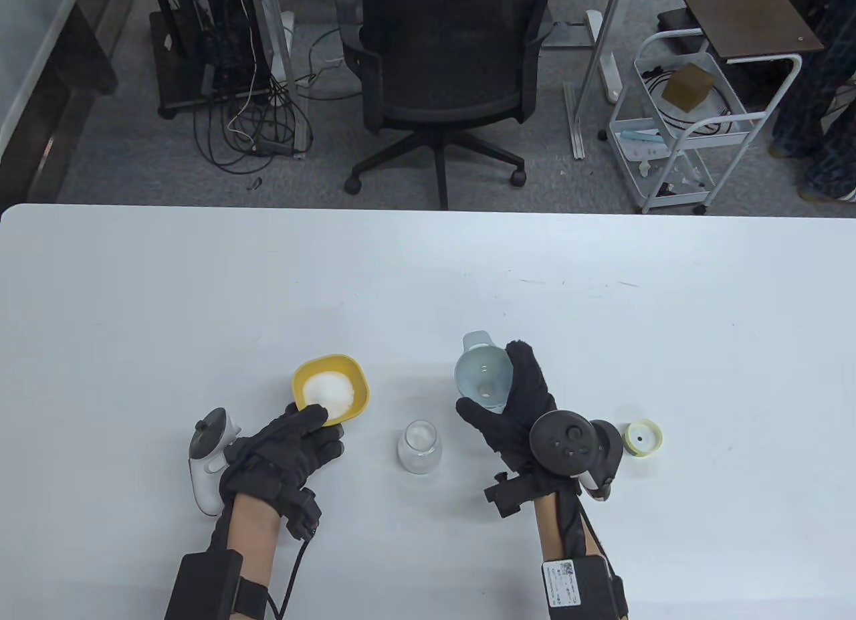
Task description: Unscrew the press dispenser and pour salt into it
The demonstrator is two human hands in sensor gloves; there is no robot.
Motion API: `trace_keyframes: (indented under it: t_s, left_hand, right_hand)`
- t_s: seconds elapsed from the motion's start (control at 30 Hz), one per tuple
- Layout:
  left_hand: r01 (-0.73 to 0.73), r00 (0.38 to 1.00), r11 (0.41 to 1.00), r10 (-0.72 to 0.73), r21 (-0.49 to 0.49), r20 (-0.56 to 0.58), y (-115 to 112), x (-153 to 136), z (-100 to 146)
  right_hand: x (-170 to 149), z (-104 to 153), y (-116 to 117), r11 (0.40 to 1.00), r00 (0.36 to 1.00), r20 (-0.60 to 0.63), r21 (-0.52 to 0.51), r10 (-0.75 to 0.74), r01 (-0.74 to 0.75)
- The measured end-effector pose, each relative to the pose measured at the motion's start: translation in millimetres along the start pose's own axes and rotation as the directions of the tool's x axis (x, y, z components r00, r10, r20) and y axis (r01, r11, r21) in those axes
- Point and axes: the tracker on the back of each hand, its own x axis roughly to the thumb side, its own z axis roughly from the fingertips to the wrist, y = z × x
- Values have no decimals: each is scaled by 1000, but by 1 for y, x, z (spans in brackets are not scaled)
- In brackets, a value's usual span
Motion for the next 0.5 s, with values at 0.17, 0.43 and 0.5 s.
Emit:
trace_keyframes:
  t_s: [0.17, 0.43, 0.5]
  left_hand:
    - [-3, 1000, 1000, 3, -15, 2, -3, -2, -2]
    - [3, 999, 1000, -3, -18, 39, -1, 1, -1]
    - [-5, 999, 1000, 6, -22, 49, 0, 2, 0]
  right_hand:
    - [8, 6, 9, 990, 989, 44, 33, -139, 137]
    - [22, 7, 41, 964, 965, 116, 160, -233, 214]
    - [26, 9, 46, 962, 969, 132, 206, -210, 180]
